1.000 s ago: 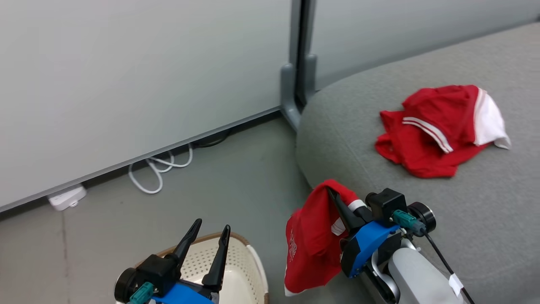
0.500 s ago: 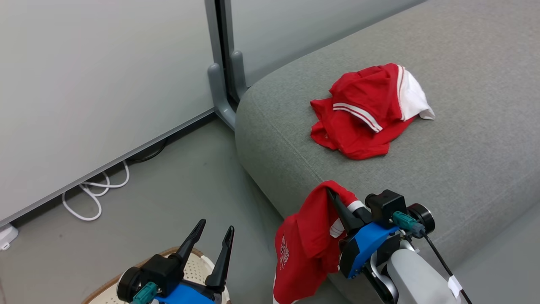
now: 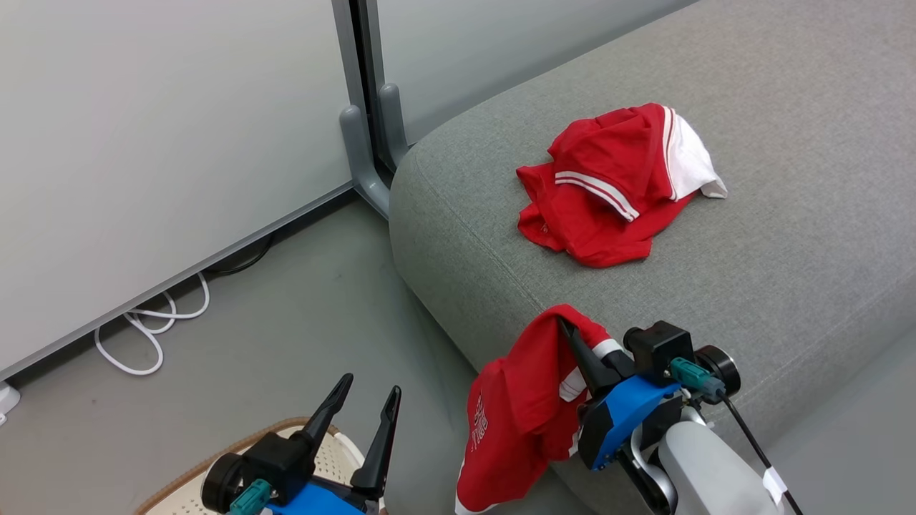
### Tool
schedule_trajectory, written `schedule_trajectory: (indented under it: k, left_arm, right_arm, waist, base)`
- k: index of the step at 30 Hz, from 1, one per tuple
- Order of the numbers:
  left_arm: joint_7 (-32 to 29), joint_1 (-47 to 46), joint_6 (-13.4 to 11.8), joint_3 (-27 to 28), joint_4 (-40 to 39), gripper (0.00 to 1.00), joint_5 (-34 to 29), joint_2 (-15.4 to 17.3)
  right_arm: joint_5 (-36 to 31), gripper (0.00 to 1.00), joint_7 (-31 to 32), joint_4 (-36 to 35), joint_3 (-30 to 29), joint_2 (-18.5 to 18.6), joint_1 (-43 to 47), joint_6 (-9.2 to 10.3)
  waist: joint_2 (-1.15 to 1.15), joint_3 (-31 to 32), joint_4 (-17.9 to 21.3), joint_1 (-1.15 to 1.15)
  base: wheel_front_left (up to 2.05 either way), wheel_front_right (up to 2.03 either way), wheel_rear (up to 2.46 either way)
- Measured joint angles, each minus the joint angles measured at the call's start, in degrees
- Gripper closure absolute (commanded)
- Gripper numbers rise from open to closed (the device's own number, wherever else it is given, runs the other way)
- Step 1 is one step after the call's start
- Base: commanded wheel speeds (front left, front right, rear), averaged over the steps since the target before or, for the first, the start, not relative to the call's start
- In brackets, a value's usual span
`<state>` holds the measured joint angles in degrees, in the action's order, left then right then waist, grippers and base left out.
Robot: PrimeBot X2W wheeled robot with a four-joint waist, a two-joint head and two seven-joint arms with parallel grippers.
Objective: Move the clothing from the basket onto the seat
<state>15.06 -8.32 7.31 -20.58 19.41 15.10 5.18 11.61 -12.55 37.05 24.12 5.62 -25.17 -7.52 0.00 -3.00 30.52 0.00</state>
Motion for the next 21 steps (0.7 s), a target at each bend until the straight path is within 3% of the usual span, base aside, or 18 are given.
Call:
schedule_trajectory:
  k: [10, 21]
  left_arm:
    - [0.0, -1.7, 0.0, -0.2, -1.1, 0.0, -0.3, 1.1]
    - [0.0, -10.8, 0.0, -2.5, -4.8, 0.0, -2.0, 6.3]
  right_arm:
    - [0.6, 1.0, 1.8, -0.7, -3.1, 0.9, -3.8, 0.0]
    - [-1.5, 1.0, 10.8, -8.6, -22.6, 10.6, -23.4, 0.0]
  waist:
    - [0.0, -3.2, -1.1, 0.0]
    - [0.0, -15.2, -3.9, 0.01]
  base:
    - [0.0, 0.0, 0.0]
    - [0.0, 0.0, 0.0]
